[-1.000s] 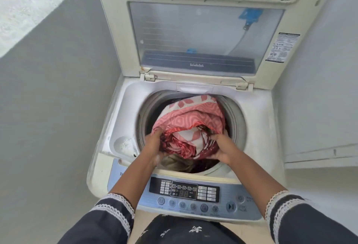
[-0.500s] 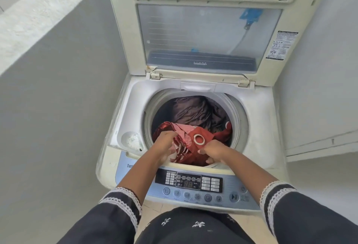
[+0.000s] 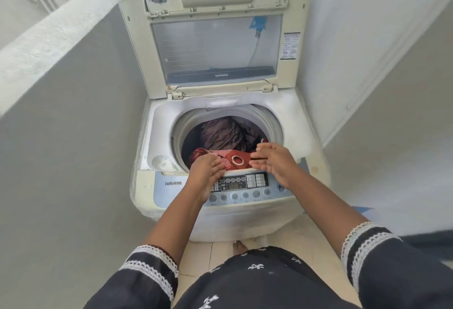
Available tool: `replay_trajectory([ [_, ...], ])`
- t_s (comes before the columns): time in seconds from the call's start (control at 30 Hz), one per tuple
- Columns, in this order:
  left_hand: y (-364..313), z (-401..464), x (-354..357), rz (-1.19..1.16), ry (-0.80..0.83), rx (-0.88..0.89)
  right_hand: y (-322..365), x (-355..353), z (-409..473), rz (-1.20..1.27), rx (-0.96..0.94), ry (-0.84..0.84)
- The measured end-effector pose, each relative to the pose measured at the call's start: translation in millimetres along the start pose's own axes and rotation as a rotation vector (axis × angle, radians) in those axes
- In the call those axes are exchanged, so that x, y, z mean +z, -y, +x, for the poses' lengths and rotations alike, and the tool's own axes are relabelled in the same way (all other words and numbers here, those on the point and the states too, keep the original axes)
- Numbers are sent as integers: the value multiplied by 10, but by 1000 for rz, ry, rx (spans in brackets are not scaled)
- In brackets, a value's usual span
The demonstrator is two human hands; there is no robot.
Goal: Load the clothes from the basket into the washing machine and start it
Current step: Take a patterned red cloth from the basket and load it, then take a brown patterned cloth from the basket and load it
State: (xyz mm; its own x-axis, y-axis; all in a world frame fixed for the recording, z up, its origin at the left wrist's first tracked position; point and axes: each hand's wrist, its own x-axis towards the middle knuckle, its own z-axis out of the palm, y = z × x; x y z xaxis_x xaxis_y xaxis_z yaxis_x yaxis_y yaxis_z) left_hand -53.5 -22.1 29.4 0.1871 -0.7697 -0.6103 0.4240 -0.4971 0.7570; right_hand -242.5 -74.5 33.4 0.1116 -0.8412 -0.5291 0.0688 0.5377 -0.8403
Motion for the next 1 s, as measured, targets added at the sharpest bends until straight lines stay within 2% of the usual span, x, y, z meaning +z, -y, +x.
replay_trajectory([
  [0.2, 418, -589, -172, -15, 102, -15, -433, -248, -887, 111, -53, -154],
  [0.43, 1279, -1173, -336, 151, 171, -137, -1534, -672, -1995, 262, -24, -348],
  [0.63, 2109, -1933, -241, 334, 327, -261, -2370, -1118, -3133, 377, 42, -524],
  [0.73, 2387, -2208, -170, 456, 406, -276, -2720, -1402, -3626, 429, 64, -633],
  [1.0, 3272, -2816, 106, 645, 494, -327, -3656, -2206, -4823, 538, 155, -842],
])
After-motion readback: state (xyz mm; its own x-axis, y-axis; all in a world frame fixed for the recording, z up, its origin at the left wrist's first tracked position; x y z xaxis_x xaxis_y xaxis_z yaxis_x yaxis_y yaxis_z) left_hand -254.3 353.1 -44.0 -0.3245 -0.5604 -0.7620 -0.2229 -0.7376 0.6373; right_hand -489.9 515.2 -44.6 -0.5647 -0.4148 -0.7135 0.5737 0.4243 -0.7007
